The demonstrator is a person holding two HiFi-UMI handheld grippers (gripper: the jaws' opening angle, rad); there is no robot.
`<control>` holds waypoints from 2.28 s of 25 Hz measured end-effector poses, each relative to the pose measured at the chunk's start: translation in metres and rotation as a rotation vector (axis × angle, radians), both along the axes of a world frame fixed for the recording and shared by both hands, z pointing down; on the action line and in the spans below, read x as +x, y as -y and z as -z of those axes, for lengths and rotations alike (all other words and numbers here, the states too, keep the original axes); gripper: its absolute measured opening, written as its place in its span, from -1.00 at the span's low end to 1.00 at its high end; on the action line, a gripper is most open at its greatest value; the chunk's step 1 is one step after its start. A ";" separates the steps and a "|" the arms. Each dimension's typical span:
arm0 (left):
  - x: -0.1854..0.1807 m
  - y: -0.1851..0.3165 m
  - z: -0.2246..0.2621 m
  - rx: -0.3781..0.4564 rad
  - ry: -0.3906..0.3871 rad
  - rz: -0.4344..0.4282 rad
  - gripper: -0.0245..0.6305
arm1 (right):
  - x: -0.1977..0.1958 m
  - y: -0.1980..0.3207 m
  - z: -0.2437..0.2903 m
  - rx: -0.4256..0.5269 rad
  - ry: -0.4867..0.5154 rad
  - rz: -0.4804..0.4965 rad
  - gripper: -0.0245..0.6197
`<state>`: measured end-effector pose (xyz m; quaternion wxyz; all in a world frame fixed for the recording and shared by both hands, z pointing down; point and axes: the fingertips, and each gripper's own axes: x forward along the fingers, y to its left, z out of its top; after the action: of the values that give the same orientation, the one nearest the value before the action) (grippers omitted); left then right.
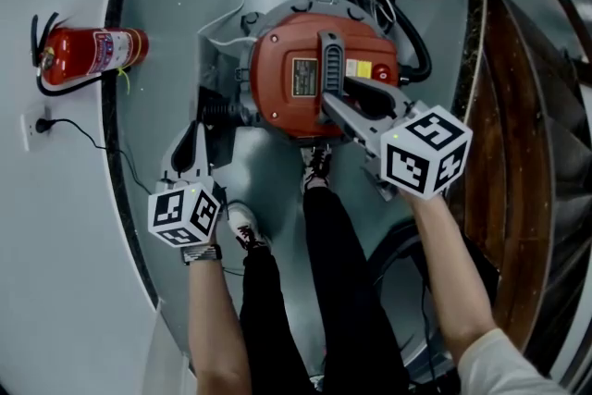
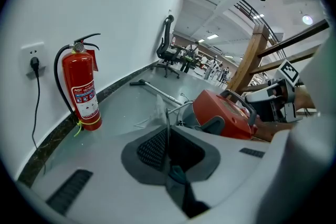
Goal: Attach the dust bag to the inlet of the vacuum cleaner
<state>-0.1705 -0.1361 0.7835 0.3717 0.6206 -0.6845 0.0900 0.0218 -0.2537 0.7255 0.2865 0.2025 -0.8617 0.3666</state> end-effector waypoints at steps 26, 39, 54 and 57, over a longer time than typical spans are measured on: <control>0.016 0.009 0.008 -0.001 -0.012 -0.146 -0.83 | -0.004 -0.003 -0.002 -0.009 0.027 0.031 -0.44; 0.030 0.013 0.011 0.002 -0.053 -0.189 -0.80 | -0.005 -0.003 -0.002 -0.017 0.040 0.013 -0.44; 0.044 0.011 0.013 0.065 -0.226 -0.084 -0.76 | -0.006 -0.002 -0.004 -0.016 0.042 -0.024 -0.40; 0.043 0.010 0.013 0.059 -0.210 -0.089 -0.75 | -0.009 -0.006 -0.008 -0.034 0.036 -0.001 -0.39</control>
<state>-0.1271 -0.1464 0.7701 0.4185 0.6671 -0.6159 0.0208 0.0133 -0.2480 0.7333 0.2742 0.1917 -0.8602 0.3848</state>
